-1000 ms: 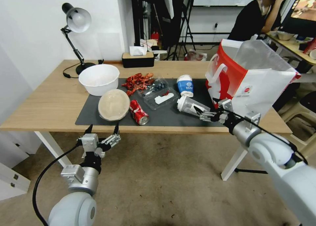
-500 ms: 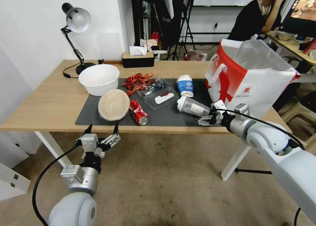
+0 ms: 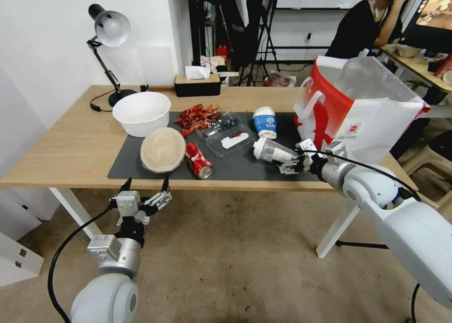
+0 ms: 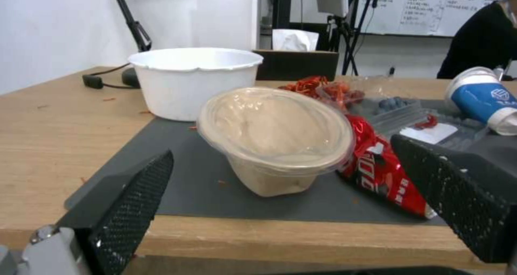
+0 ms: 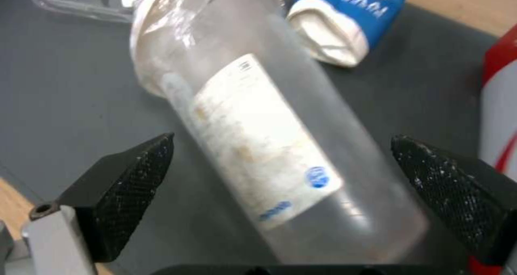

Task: Pick up the trash from the table and place it into the takeout bag.

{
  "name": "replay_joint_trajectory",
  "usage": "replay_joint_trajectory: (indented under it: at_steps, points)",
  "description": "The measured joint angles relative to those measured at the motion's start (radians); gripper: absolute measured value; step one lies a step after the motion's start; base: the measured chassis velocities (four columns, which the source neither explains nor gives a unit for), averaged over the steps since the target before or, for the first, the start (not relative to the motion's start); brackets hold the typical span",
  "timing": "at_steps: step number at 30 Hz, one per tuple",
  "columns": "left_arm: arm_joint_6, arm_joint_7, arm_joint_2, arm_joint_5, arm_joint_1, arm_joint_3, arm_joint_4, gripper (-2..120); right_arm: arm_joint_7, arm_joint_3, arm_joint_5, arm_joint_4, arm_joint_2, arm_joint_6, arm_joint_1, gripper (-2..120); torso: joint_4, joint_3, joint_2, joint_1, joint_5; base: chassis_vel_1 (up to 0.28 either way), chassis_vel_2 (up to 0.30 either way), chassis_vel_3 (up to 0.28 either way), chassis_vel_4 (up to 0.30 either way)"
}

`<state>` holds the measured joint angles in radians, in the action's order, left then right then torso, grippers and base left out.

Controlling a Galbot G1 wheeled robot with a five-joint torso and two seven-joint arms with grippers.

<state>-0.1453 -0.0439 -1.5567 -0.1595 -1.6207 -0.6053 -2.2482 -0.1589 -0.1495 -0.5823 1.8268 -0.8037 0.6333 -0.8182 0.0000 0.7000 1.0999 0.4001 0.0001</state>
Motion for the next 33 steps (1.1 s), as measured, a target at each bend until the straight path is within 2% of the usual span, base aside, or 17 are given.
replay_joint_trajectory:
  at_steps: [7,11,13,15,17,19,21,27,32,33]
  points:
    - [0.0,0.001,0.002,-0.001,0.0,-0.004,0.001,100,0.0,0.008,0.003,0.004,-0.012,0.014,-0.005,96,0.0,0.0,0.0,0.0,-0.0002,0.0,0.0,0.0,0.0]
    - [0.001,0.001,0.002,-0.001,0.001,-0.004,0.002,100,0.0,0.005,0.002,0.02,-0.011,0.024,-0.02,86,0.0,0.0,0.0,0.0,-0.0001,0.0,0.0,0.0,0.0]
    - [0.003,0.001,0.001,-0.001,0.001,-0.003,0.002,100,0.0,-0.002,0.001,0.036,-0.005,0.027,-0.039,73,-0.0001,0.0,0.0,0.0,-0.0002,0.0,0.0,0.0,0.0]
    - [0.004,0.001,0.001,-0.001,0.001,-0.002,0.002,100,0.0,-0.005,0.001,0.04,-0.003,0.027,-0.045,72,-0.0001,0.0,0.0,0.0,-0.0001,0.0,0.0,0.0,0.0]
    - [0.005,0.001,0.001,-0.001,-0.001,-0.001,0.001,100,0.001,-0.013,0.001,0.055,0.0,0.03,-0.063,60,-0.0001,0.0,0.0,0.0,-0.0002,0.0,0.0,0.0,0.0]
    - [0.005,0.001,0.001,-0.001,-0.001,-0.001,0.0,100,0.001,-0.016,0.001,0.057,0.001,0.031,-0.066,59,-0.0001,0.0,0.0,0.0,-0.0001,0.0,0.0,0.0,0.0]
    - [0.007,0.001,0.001,-0.001,-0.004,0.0,-0.003,100,0.001,-0.024,-0.001,0.065,0.003,0.031,-0.078,49,-0.0001,0.0,0.0,0.0,-0.0001,0.0,0.0,0.0,0.0]
    - [0.009,0.001,0.001,-0.001,-0.009,0.0,-0.008,100,0.006,-0.041,-0.016,0.081,0.004,0.028,-0.091,39,0.0,0.0,0.0,0.0,-0.0001,0.0,0.0,0.0,0.0]
    - [0.009,0.001,0.002,-0.001,-0.01,-0.002,-0.01,100,0.026,-0.066,-0.048,0.102,0.003,-0.005,-0.1,30,0.0,0.0,0.0,0.0,-0.0001,0.0,0.0,0.0,0.0]
    - [0.01,0.001,0.002,-0.001,-0.01,-0.002,-0.01,100,0.033,-0.074,-0.063,0.109,0.003,-0.029,-0.103,24,0.0,0.0,0.0,0.0,-0.0001,0.0,0.0,0.0,0.0]
